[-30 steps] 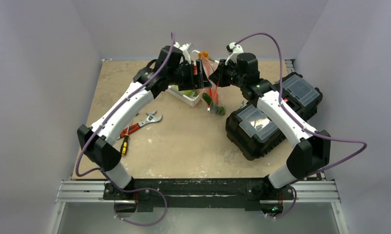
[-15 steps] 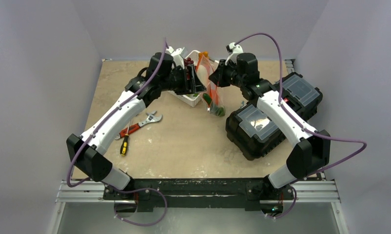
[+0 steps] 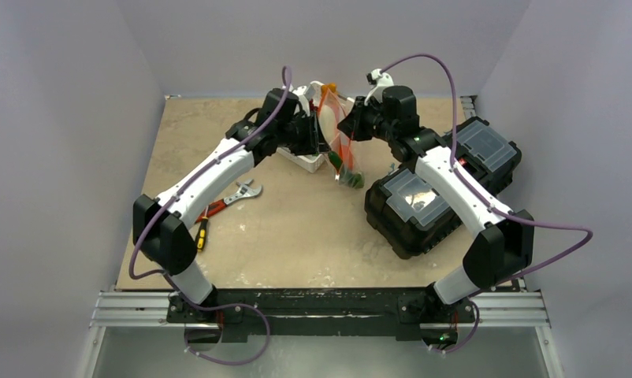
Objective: Place the food in the zip-top bag and seal the zipper
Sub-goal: Adjust the zipper food storage bag at the center of the board.
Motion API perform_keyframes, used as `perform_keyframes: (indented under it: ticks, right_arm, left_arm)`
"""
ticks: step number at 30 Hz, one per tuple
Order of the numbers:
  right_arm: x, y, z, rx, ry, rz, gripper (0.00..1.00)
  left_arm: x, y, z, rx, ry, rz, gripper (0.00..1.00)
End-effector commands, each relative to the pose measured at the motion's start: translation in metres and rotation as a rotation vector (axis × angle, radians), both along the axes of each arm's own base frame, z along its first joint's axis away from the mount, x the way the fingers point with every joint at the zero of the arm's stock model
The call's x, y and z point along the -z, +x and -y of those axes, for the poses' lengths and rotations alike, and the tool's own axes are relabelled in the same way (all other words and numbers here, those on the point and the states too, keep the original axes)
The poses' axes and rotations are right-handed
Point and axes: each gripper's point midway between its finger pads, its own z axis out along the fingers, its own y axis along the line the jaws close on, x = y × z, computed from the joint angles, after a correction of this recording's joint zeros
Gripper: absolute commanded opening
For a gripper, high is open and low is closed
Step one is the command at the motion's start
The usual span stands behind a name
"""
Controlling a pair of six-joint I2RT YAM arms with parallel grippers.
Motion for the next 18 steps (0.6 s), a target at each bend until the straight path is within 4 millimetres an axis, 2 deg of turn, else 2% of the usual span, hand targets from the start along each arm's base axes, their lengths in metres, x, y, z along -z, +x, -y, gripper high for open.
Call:
perform_keyframes:
  ticks: [1, 2, 4, 7, 9, 12, 15, 18]
  right_arm:
    - [-0.023, 0.002, 0.002, 0.058, 0.06, -0.002, 0.0]
    - [-0.022, 0.003, 0.003, 0.088, 0.091, -0.038, 0.0]
    - [-0.017, 0.003, 0.007, 0.121, 0.117, -0.1, 0.0]
    - [-0.005, 0.002, 0.008, 0.136, 0.134, -0.2, 0.0]
    - [0.004, 0.003, 0.012, 0.156, 0.117, -0.247, 0.0]
    - [0.01, 0.009, 0.023, 0.198, 0.11, -0.274, 0.0]
    - [0.016, 0.031, 0.034, 0.233, 0.132, -0.262, 0.0]
    - [0.027, 0.052, 0.039, 0.215, 0.081, -0.259, 0.0]
  left_arm:
    - [-0.034, -0.003, 0.02, 0.097, -0.072, 0.042, 0.13]
    - [-0.044, -0.007, 0.024, 0.117, -0.114, 0.039, 0.06]
    - [-0.07, -0.021, 0.039, 0.186, -0.248, 0.008, 0.01]
    - [-0.101, -0.033, 0.055, 0.25, -0.431, -0.079, 0.0]
    - [-0.104, -0.036, 0.061, 0.273, -0.464, -0.124, 0.0]
    - [-0.083, -0.026, 0.057, 0.229, -0.418, -0.153, 0.0]
    - [-0.053, 0.001, 0.041, 0.141, -0.373, -0.183, 0.0]
    - [-0.013, 0.027, 0.023, 0.075, -0.284, -0.239, 0.0]
